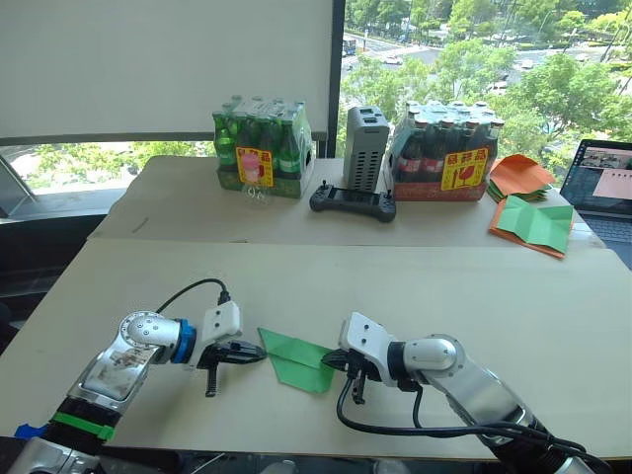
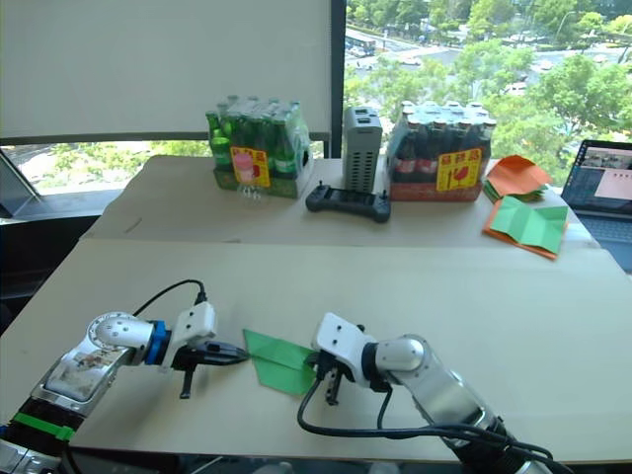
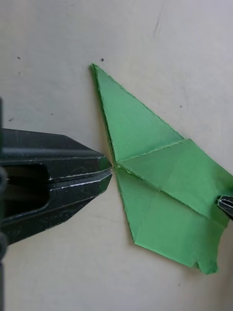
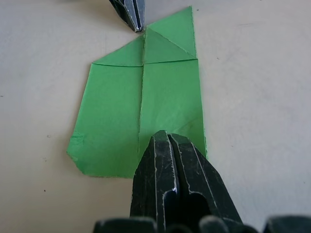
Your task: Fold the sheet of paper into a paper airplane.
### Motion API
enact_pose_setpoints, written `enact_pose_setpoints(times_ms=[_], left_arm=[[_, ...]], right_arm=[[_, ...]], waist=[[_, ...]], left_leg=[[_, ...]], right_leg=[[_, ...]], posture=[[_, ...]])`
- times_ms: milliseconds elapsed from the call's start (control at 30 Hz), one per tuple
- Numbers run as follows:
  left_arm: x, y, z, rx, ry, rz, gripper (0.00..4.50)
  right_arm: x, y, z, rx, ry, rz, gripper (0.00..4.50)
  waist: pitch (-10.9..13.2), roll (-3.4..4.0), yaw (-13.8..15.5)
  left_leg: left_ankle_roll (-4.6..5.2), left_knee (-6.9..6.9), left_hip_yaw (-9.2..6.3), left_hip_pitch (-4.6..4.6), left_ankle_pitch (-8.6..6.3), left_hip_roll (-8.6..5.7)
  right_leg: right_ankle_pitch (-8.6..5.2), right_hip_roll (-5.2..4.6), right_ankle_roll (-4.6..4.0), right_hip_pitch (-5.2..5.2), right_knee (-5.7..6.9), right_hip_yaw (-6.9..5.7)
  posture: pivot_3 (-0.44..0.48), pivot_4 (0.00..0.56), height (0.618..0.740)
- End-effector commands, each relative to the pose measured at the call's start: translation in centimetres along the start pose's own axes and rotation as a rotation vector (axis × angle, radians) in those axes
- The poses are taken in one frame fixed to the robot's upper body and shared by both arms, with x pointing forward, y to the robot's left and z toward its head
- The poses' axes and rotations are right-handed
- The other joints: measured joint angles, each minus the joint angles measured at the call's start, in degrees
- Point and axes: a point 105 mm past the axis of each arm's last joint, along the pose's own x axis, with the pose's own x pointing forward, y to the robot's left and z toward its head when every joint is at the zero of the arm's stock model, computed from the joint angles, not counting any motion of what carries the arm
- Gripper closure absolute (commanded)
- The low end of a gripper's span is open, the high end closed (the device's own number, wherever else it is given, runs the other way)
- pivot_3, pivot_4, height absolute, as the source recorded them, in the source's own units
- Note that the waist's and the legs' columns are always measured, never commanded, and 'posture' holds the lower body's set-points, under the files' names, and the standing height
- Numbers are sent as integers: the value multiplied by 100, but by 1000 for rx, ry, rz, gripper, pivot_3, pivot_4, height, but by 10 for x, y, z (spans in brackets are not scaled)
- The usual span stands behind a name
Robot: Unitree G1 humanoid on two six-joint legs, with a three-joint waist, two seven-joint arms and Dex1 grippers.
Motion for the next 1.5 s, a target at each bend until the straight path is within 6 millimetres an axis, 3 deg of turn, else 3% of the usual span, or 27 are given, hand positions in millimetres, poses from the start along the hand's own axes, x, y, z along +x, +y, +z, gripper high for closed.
enact_pose_setpoints(times_ms=[33, 367, 500, 733, 900, 1067, 1267, 1500], left_arm=[[-14, 0, 12, -8, -22, 19, 4500], [-20, -3, 38, -74, -138, 20, 4500], [-16, -9, 39, -102, -159, 9, 4500], [-20, -11, 48, -151, -232, 86, 4500], [-27, -14, 50, -179, -251, 125, 4500], [-31, -16, 53, -199, -274, 153, 4500], [-31, -17, 53, -198, -273, 154, 4500], [-29, -20, 50, -192, -255, 144, 4500]], right_arm=[[2, 2, -18, 46, 72, 6, 4485], [2, 0, -7, 39, 29, -4, 4485], [-5, -2, 18, 48, -87, -18, 4485], [-25, -4, 46, 87, -238, -52, 2263], [-30, -11, 47, 134, -256, -93, 535], [-23, -16, 27, 166, -174, -104, 535], [-20, -12, 21, 170, -156, -65, 535], [-17, -8, 23, 175, -172, -37, 2741]], waist=[[1, 0, 2], [3, 0, 13], [7, -1, 12], [11, -4, 19], [12, -2, 17], [13, -2, 29], [13, -2, 19], [13, -2, 28]], left_leg=[[0, 0, 0, -2, 0, 0], [-7, 1, -1, -4, 4, 0], [-10, 1, -1, -11, 6, 0], [-18, 4, -2, -48, 10, -1], [-17, 2, 0, -46, 10, -1], [-17, 2, 0, -45, 9, -1], [-18, 2, 2, -47, 9, 0], [-18, 2, 2, -47, 9, -1]], right_leg=[[0, 0, 0, -1, 0, 0], [0, 0, 0, -2, -1, -1], [0, 0, 0, -7, -1, 0], [1, -1, -1, -41, -1, 0], [1, -1, -1, -40, -3, 2], [1, -2, -1, -39, -2, 2], [0, -2, -1, -41, -2, 3], [0, -2, -1, -40, -3, 3]], posture=[[0, 150, 675], [0, 150, 675], [0, 150, 675], [0, 150, 675], [0, 150, 675], [0, 150, 675], [0, 150, 675], [0, 150, 675]])
